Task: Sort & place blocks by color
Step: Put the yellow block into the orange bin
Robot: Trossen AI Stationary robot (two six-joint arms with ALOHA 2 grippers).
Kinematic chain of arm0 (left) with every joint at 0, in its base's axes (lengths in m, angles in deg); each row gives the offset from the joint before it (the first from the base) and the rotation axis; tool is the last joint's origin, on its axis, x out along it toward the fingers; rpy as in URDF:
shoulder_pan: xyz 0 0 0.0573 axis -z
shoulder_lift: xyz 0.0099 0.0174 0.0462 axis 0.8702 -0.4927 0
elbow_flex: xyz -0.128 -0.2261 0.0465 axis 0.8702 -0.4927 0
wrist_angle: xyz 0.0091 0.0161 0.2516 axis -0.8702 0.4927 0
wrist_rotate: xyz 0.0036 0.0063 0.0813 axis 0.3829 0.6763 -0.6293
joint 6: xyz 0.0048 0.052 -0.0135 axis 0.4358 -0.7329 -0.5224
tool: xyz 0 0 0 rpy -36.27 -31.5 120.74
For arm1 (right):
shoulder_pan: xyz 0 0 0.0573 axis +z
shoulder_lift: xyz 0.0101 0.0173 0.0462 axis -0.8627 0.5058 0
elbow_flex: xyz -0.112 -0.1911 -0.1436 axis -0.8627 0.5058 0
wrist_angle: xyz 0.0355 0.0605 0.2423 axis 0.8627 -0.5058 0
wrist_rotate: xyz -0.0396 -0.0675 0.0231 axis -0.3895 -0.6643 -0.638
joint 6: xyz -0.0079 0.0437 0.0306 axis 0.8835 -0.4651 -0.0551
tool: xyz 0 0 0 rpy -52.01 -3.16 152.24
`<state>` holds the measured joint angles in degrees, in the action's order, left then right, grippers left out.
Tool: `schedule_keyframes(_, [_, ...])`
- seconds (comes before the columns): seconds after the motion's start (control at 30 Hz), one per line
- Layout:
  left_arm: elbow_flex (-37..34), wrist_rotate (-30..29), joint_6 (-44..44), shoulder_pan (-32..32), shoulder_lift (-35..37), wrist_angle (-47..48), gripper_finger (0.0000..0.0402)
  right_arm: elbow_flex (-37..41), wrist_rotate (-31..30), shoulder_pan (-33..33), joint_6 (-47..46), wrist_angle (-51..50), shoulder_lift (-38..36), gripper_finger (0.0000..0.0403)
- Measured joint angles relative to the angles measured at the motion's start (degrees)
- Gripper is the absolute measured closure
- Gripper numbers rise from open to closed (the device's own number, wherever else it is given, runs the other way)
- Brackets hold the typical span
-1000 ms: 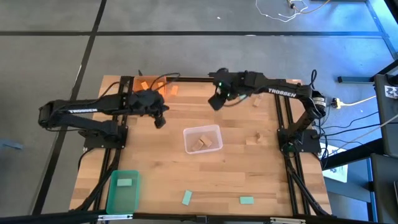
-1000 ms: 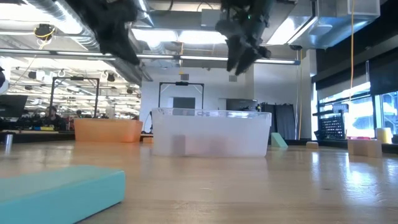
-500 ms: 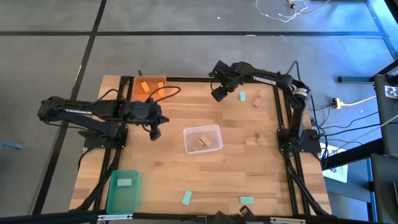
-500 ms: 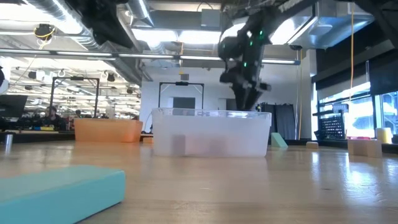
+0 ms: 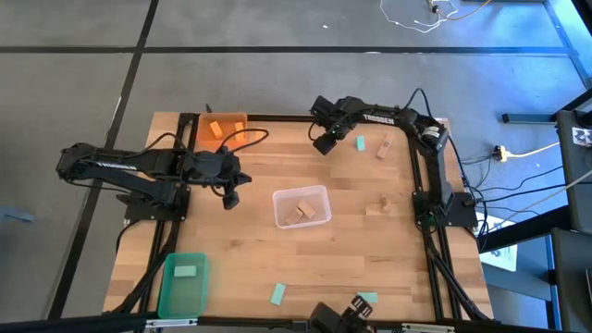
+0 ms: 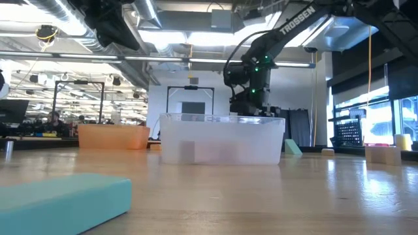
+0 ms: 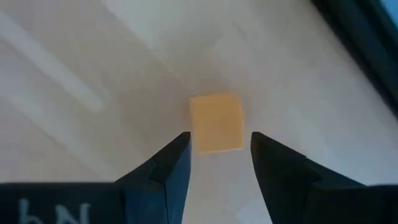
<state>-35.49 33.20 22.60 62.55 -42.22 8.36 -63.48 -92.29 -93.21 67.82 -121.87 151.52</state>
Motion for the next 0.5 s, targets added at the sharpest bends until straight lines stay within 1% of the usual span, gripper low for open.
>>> schedule_keyframes(0.2, [0.0,0.03,-0.01,0.0,0.0,0.26,0.0399,0.0,-0.19,-0.05,-0.12,1.63,0.0,0.0237])
schedule_keyframes(0.3, [0.0,0.03,-0.01,0.0,0.0,0.54,0.0396,0.0,2.83,-0.05,0.98,1.42,0.0,0.0241])
schedule_keyframes(0.5, [0.0,0.03,-0.03,0.0,0.0,1.25,0.0399,0.0,3.5,0.01,0.96,1.35,0.0,0.0288])
